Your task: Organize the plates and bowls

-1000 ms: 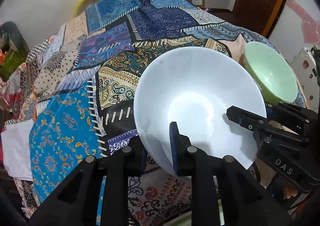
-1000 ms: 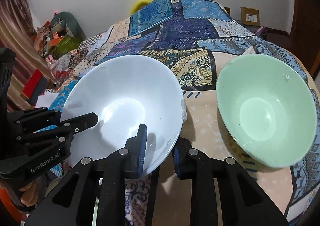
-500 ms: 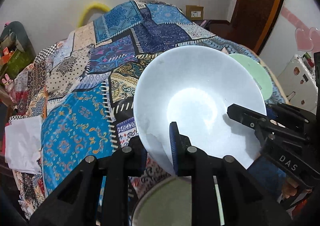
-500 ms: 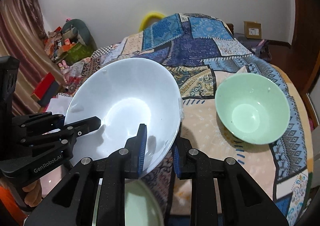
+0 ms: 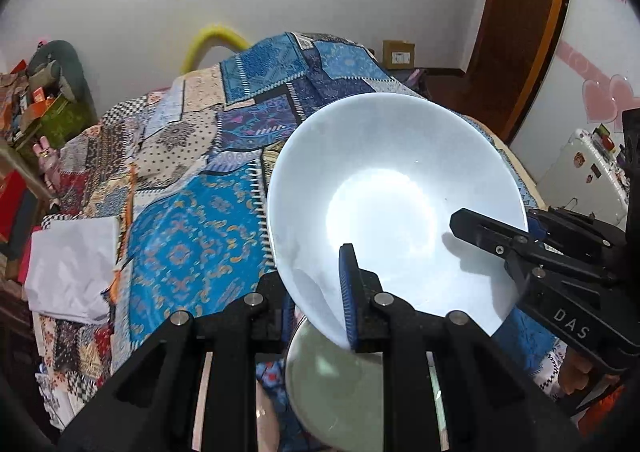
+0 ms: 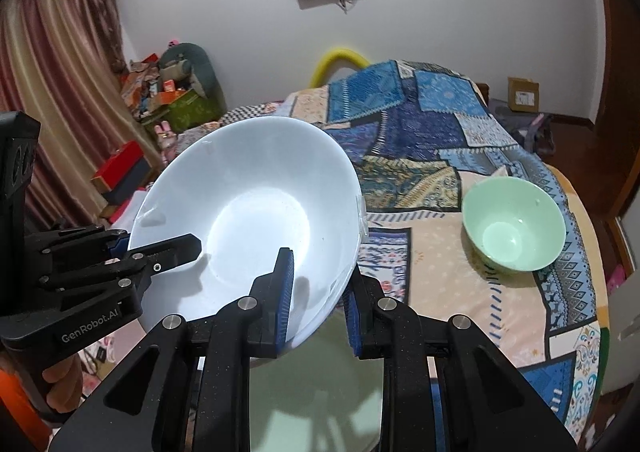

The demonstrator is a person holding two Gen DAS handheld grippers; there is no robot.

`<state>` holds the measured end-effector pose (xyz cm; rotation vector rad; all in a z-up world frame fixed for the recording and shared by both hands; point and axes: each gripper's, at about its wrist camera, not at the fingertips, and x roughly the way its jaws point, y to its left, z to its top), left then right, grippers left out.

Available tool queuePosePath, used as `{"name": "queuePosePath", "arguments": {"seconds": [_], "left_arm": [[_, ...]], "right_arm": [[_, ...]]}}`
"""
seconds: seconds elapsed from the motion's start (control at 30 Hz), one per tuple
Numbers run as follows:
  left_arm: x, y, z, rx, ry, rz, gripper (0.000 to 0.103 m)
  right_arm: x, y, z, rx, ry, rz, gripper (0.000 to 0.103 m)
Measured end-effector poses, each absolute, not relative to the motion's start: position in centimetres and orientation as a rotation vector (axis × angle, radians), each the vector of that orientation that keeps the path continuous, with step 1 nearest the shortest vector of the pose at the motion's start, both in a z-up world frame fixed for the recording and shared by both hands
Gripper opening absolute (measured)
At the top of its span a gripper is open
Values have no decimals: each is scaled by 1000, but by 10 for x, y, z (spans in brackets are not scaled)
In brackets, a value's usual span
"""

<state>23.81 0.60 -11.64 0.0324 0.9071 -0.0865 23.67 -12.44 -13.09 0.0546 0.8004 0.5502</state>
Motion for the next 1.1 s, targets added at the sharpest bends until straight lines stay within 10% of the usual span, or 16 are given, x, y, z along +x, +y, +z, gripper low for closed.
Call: {"name": "queuePosePath", "arguments": {"seconds": [1.1], "left_arm": [[95,135,-122,-108,916,146,20]], "right_arm": [[163,-4,-156,-39,861,791,21]]}}
